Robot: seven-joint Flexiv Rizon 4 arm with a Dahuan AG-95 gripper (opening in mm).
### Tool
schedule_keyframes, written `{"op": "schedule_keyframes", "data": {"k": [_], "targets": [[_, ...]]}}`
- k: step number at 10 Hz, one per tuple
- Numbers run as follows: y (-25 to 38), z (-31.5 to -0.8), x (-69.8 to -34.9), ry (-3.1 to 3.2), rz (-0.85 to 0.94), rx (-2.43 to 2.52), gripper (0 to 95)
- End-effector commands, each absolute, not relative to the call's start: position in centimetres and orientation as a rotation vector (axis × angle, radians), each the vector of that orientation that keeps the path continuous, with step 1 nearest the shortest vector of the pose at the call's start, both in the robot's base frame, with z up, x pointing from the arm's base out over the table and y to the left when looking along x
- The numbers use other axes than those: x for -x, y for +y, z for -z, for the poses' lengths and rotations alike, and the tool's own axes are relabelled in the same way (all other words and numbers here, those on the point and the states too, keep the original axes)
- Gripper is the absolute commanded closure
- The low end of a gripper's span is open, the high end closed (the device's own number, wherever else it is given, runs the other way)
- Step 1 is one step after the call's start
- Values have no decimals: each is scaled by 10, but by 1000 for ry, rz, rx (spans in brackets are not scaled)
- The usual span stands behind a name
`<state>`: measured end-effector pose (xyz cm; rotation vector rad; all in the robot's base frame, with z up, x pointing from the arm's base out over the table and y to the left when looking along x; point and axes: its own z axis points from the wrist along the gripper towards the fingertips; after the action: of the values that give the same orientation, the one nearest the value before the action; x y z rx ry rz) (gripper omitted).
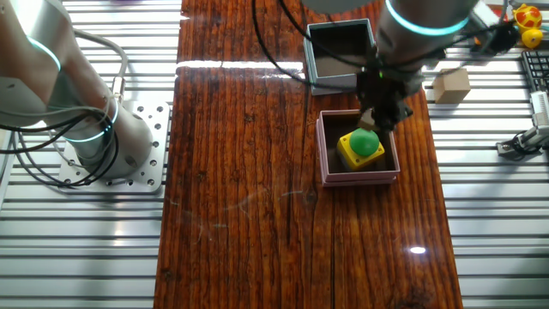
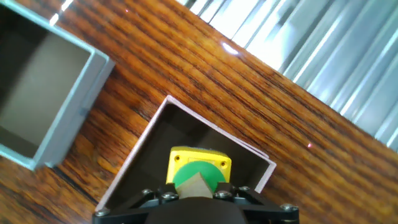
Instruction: Move an object from one box to another
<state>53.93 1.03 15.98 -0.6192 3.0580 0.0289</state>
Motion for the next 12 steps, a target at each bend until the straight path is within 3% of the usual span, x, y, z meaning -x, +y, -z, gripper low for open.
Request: {"op": "schedule_keyframes", "data": {"k": [1,12], "targets": [[37,-168,-537,3083,-30,466,950],[37,-170,-538,3112,-46,548,950]]}}
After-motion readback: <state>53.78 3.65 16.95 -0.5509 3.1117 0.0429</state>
